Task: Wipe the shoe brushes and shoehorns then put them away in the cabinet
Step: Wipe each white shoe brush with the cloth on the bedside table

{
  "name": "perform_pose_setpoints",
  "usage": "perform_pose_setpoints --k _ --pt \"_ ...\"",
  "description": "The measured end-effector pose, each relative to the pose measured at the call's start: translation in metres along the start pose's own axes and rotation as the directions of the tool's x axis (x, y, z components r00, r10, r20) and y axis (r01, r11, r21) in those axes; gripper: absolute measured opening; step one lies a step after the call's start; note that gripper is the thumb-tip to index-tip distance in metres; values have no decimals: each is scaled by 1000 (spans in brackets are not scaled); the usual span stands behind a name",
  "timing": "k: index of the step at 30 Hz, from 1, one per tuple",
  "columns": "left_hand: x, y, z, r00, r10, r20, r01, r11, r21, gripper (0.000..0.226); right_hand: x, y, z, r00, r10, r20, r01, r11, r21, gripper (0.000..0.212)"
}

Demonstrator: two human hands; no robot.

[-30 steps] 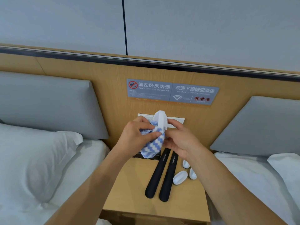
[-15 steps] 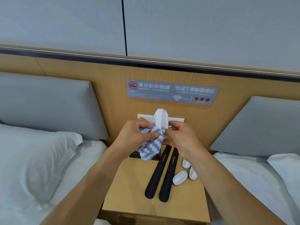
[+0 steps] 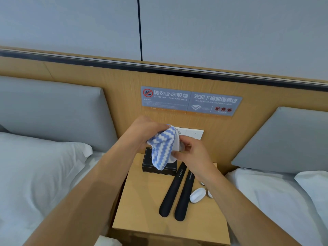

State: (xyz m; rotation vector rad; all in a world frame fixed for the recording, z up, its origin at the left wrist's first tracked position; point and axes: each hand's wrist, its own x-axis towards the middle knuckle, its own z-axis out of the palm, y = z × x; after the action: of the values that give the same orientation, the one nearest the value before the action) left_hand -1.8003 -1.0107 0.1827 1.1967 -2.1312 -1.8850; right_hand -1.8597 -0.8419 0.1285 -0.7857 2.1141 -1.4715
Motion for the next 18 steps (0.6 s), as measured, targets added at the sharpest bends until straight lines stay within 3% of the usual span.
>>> perform_pose_setpoints --k 3,6,11,13,16,18 --pt "8 5 0 999 14 -35 -6 977 215 40 -1 3 1 999 -35 -7 34 994 -101 40" --pt "12 3 -4 994 110 4 -104 930 352 48 -2 5 -1 999 -36 0 36 997 -62 41" --pt "12 -9 -8 896 432 98 -442 851 283 22 -6 4 -7 997 -17 79 11 996 85 49" --pt "11 -11 -7 861 500 91 -504 820 270 9 -8 3 -8 994 -3 106 -13 989 148 51" --pt "10 -16 -4 826 563 14 -541 786 298 17 -8 3 -8 989 52 140 -85 967 240 50" --pt "8 -16 -3 784 620 0 -599 757 260 9 -8 2 -8 984 82 159 -126 948 292 45"
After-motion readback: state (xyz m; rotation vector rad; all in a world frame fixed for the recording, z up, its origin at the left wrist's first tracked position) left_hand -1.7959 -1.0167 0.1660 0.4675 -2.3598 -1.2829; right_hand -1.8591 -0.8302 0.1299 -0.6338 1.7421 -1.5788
